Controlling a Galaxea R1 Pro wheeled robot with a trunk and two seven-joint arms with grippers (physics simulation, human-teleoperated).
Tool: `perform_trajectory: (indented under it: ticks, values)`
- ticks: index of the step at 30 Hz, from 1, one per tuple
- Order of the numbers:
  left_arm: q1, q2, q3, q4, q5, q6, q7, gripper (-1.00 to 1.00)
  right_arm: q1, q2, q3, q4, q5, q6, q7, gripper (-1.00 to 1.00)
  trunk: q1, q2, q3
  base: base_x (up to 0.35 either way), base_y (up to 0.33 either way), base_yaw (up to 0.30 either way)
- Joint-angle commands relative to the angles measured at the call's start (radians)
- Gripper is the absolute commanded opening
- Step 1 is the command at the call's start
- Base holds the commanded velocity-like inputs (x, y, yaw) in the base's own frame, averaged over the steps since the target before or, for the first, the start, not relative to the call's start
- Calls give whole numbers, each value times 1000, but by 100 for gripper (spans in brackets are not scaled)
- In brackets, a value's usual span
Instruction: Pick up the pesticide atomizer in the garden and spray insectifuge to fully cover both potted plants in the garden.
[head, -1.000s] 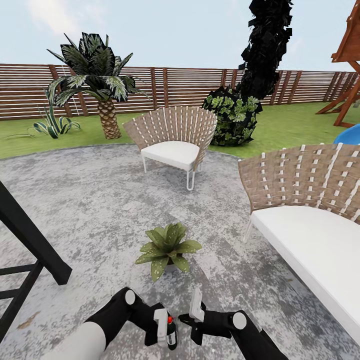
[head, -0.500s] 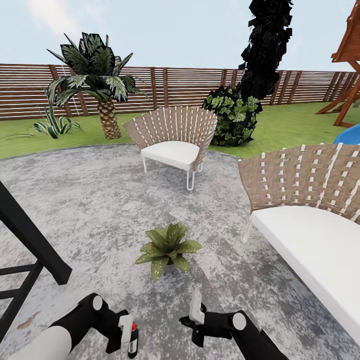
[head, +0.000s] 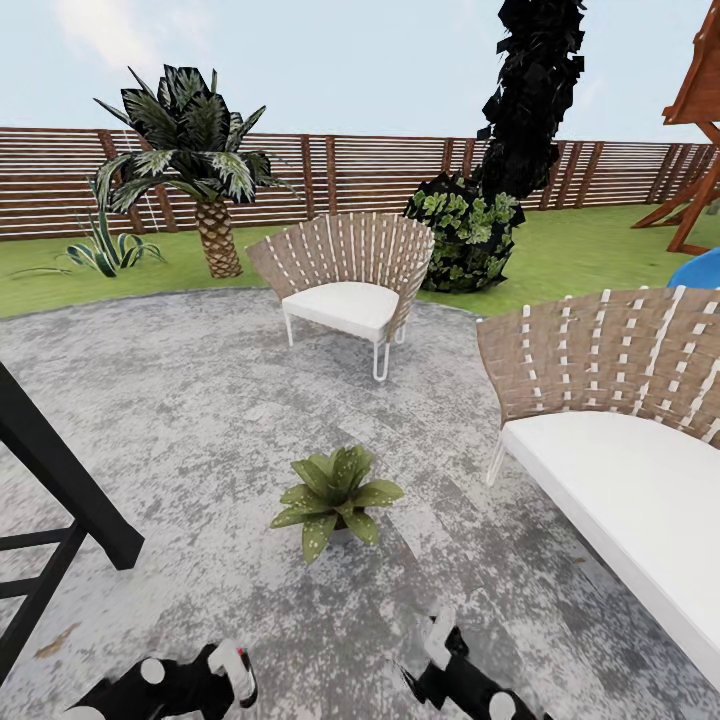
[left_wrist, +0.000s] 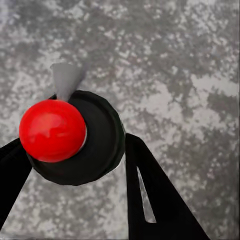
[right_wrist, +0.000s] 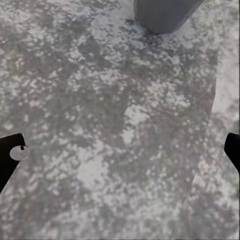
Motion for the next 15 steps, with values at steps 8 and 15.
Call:
perform_trajectory:
  ticks: [8, 15]
  values:
    - [133, 1, 2, 14, 434, -138, 350, -100, 3, -7, -5, 250, -364, -8, -410, 100, 0, 0, -1, 0, 0, 0]
    - [196, 3, 3, 16, 678, -176, 492, -100, 24, -33, -4, 269, -492, -115, -417, 100, 0, 0, -1, 0, 0, 0]
